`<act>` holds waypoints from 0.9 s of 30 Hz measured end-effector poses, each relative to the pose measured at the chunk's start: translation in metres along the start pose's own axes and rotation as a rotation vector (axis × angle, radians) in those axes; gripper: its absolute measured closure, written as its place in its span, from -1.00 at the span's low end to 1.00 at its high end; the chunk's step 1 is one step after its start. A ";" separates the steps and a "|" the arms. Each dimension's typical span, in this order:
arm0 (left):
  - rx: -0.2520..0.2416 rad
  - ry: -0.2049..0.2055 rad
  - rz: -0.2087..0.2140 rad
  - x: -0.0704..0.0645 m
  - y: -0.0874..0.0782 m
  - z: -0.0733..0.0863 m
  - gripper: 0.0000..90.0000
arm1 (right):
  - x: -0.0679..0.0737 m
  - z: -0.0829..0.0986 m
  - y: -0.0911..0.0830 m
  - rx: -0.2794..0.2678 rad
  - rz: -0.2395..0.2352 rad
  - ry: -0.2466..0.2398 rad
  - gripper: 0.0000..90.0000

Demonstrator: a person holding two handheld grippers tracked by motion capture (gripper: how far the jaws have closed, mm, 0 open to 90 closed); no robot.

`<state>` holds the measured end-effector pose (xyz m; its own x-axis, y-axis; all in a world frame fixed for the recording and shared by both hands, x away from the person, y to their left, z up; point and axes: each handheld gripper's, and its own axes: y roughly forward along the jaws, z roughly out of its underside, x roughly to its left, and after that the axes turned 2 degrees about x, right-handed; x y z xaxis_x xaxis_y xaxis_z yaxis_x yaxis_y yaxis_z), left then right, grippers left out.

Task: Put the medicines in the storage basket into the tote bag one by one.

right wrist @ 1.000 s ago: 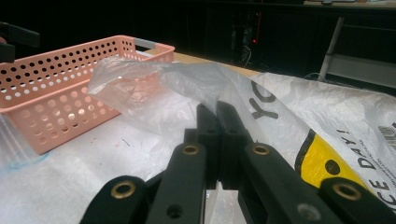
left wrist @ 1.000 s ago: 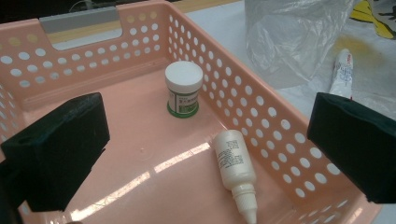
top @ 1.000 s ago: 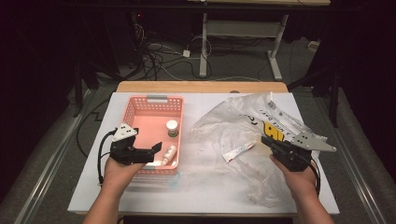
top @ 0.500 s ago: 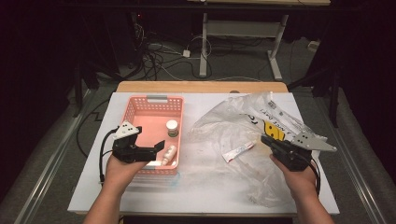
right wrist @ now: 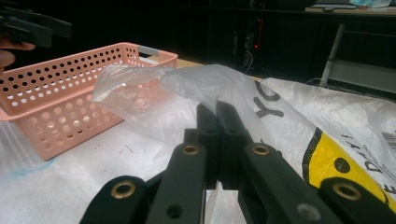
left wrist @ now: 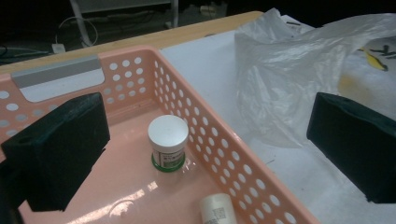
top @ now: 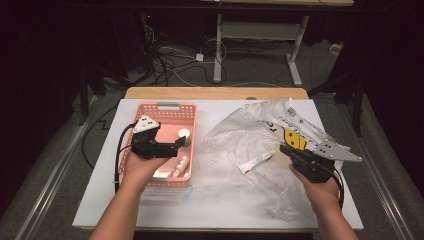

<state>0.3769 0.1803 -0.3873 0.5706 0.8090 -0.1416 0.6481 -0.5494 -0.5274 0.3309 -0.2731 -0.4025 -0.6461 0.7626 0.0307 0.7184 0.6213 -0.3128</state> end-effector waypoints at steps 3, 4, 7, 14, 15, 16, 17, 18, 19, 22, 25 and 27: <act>0.037 -0.013 0.007 0.006 0.009 -0.002 -1.00 | -0.001 0.000 0.000 0.000 -0.001 0.000 1.00; 0.047 -0.013 0.008 0.007 0.012 -0.003 -1.00 | -0.001 0.000 0.000 0.000 -0.001 0.002 1.00; 0.065 -0.013 -0.011 0.011 0.020 -0.004 -1.00 | -0.001 0.001 0.000 0.003 0.000 0.005 1.00; 0.130 -0.045 -0.025 0.025 0.038 -0.005 -0.99 | -0.001 0.001 0.000 0.004 0.000 0.002 1.00; 0.143 -0.046 -0.030 0.027 0.041 -0.005 -0.98 | -0.002 0.001 0.001 0.004 0.000 0.001 1.00; 0.154 -0.052 -0.029 0.028 0.044 -0.006 -0.98 | -0.002 0.001 0.001 0.005 0.000 0.001 1.00; 0.165 -0.056 -0.030 0.029 0.046 -0.006 -0.97 | -0.001 0.001 0.001 0.005 0.000 0.001 1.00; 0.176 -0.054 -0.032 0.031 0.048 -0.006 -0.96 | -0.001 0.001 0.001 0.007 -0.002 -0.001 1.00; 0.187 -0.052 -0.032 0.031 0.051 -0.006 -0.94 | -0.002 0.001 0.001 0.007 -0.003 -0.001 1.00; 0.216 -0.056 -0.025 0.034 0.057 -0.008 -0.89 | -0.001 0.002 0.002 0.009 -0.003 0.000 1.00; 0.259 -0.070 -0.013 0.036 0.064 -0.009 -0.81 | -0.002 0.002 0.002 0.009 -0.003 -0.001 1.00; 0.268 -0.083 -0.006 0.038 0.068 -0.009 -0.78 | -0.002 0.002 0.002 0.011 -0.003 0.000 1.00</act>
<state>0.4470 0.1720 -0.4205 0.5166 0.8326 -0.1998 0.4890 -0.4784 -0.7294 0.3328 -0.2736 -0.4051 -0.6481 0.7609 0.0313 0.7139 0.6214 -0.3229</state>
